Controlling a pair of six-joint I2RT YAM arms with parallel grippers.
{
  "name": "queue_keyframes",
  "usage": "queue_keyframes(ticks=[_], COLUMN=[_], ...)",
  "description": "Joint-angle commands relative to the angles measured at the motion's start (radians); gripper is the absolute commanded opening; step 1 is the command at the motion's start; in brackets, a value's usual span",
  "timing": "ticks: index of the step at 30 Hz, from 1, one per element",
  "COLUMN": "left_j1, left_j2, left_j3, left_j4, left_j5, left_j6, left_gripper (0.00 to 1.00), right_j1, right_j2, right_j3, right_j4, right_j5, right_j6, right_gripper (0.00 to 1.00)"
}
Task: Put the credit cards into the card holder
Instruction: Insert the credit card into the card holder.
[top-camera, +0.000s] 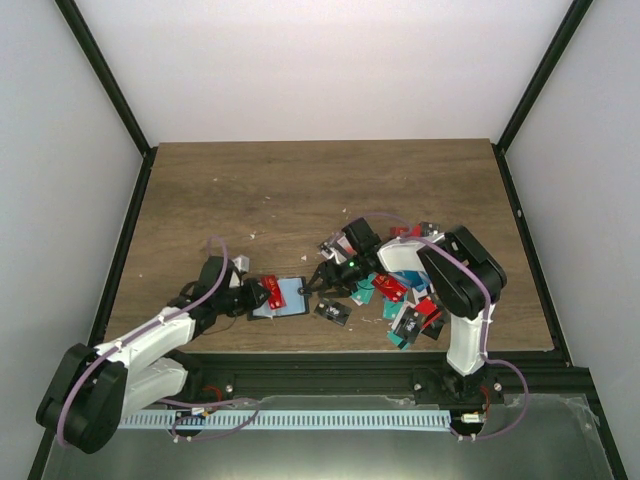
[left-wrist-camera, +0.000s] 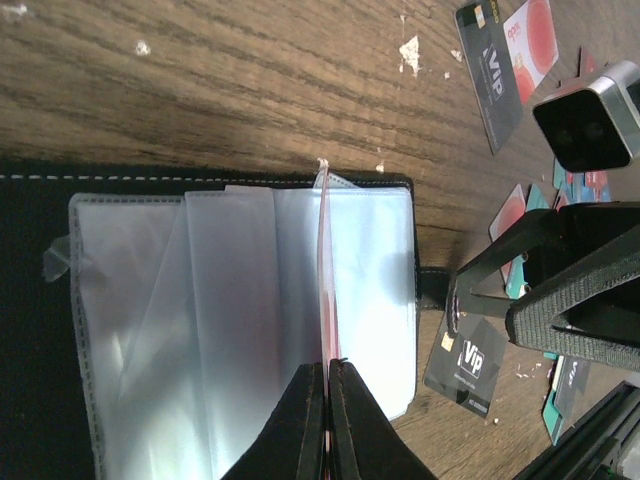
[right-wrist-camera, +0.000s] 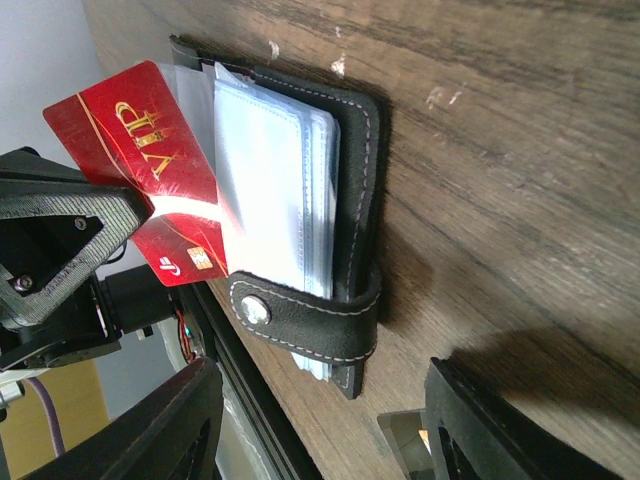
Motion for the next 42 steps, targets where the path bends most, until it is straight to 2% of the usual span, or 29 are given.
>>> queue_keyframes(ticks=[1,9,42], left_j1=[0.004,0.004,0.005], left_j2=[0.015,0.081,0.423], left_j3=[-0.019,-0.006,0.264], left_j4=[0.002,0.008,-0.191], left_j5=[0.012,0.049,0.2], left_j6=[-0.023,-0.049,0.21], left_gripper=[0.04,0.04,0.04], right_j1=[0.011,0.016,0.016], right_j2=[0.022,0.033,0.128], right_j3=[0.029,0.032,0.163], right_j4=[0.015,0.021,-0.056], right_j5=[-0.014,-0.021,-0.019], right_j6=[0.004,0.006,-0.062], right_gripper=[0.57,0.57,0.57])
